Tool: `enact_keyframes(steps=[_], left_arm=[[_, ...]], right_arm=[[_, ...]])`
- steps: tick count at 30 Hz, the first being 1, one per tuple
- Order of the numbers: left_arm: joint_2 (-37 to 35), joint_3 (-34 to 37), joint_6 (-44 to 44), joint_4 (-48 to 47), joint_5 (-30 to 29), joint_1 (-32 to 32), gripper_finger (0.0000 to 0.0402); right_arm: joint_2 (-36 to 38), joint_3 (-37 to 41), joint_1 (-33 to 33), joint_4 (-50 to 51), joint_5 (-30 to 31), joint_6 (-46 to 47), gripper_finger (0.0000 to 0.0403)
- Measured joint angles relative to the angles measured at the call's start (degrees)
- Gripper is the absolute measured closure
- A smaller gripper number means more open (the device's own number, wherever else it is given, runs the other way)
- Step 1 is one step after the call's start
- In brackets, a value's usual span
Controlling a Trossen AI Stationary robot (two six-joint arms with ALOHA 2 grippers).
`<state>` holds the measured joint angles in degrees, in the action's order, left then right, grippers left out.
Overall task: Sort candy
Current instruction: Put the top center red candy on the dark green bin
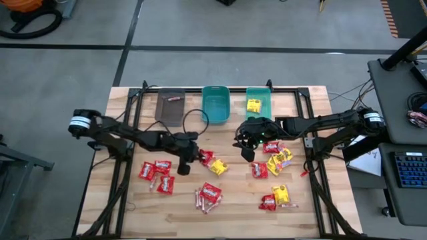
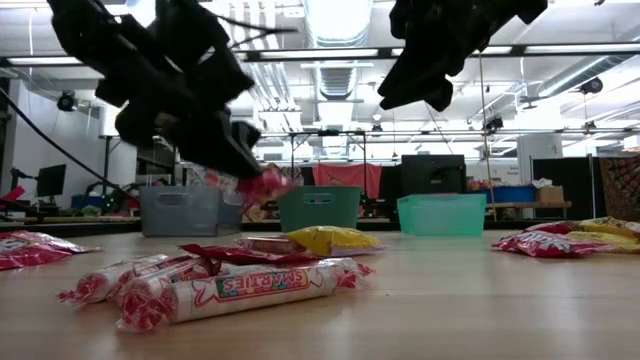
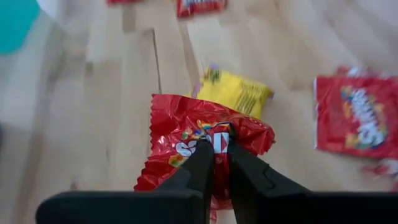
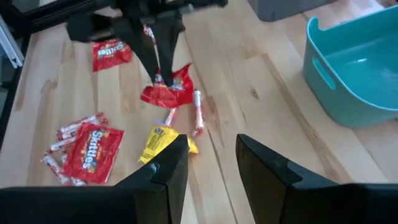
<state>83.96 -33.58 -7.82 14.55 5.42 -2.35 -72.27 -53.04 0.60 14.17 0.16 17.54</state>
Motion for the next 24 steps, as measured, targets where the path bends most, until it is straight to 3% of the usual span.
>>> enact_keyframes(steps=[6,12,18,24], left_arm=[[-6.56,-1.38,-3.14,-0.23,-6.13,1.51,0.0389],[-8.04,-7.98,-8.0,-5.22,-7.75,9.71,0.039],[-3.77,-14.5,-14.2,-6.12,-7.11,20.89,0.039],[6.26,-22.86,-8.75,-6.35,-2.88,29.98,0.039]], right_arm=[[0.0,0.09,0.0,0.07,-0.02,-0.14,0.0275],[0.0,0.11,0.0,0.59,-0.04,-0.14,0.0275],[0.0,0.49,0.0,0.6,-0.07,-0.15,0.0275],[0.0,1.09,0.02,0.5,-0.04,-0.17,0.0275]])
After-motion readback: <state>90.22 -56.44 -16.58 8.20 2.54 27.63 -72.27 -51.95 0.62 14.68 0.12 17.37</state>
